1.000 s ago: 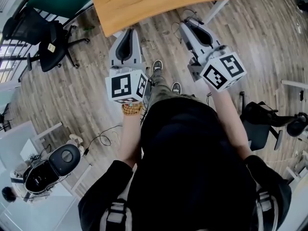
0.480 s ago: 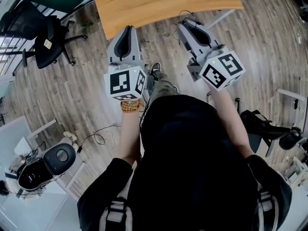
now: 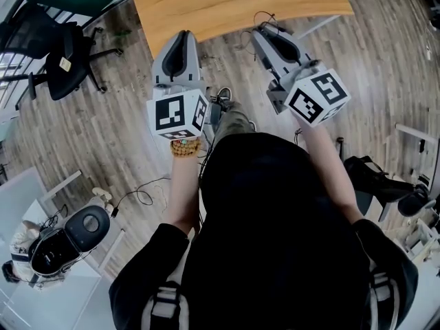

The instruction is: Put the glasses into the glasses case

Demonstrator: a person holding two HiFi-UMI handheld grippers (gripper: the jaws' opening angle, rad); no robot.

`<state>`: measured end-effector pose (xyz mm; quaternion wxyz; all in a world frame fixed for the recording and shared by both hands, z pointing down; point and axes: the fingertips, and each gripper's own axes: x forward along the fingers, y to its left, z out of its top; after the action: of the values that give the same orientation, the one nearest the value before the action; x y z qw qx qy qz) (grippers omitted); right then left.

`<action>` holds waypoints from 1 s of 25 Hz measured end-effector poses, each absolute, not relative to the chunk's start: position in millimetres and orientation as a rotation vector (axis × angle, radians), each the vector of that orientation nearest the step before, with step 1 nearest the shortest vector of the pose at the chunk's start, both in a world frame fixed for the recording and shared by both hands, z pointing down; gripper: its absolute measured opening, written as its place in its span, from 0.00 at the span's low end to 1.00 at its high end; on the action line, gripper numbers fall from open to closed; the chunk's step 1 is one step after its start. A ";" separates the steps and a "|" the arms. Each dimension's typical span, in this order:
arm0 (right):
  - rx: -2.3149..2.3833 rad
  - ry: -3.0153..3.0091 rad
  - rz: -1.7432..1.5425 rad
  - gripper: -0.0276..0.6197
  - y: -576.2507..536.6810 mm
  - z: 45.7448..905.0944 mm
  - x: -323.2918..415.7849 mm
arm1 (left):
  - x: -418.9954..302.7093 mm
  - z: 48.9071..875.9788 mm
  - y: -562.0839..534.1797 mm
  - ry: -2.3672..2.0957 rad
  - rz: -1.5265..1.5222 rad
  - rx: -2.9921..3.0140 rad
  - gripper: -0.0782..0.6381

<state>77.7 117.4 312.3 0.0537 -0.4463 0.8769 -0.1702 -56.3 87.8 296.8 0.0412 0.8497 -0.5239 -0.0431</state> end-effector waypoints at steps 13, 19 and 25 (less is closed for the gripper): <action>-1.394 2.619 -0.544 0.12 107.1 316.0 73.8 | -54.1 302.0 69.3 -1.522 -0.119 2.639 0.17; -1.428 2.581 -0.571 0.12 83.7 315.3 65.6 | -61.0 303.6 44.2 -1.472 -0.089 2.658 0.17; -1.465 2.563 -0.598 0.12 48.6 314.6 50.8 | -73.0 303.9 4.3 -1.424 -0.057 2.675 0.17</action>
<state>50.8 48.6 314.6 0.0648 -0.4855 0.8490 -0.1982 -73.0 4.3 303.9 0.0554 0.8811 -0.4692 -0.0188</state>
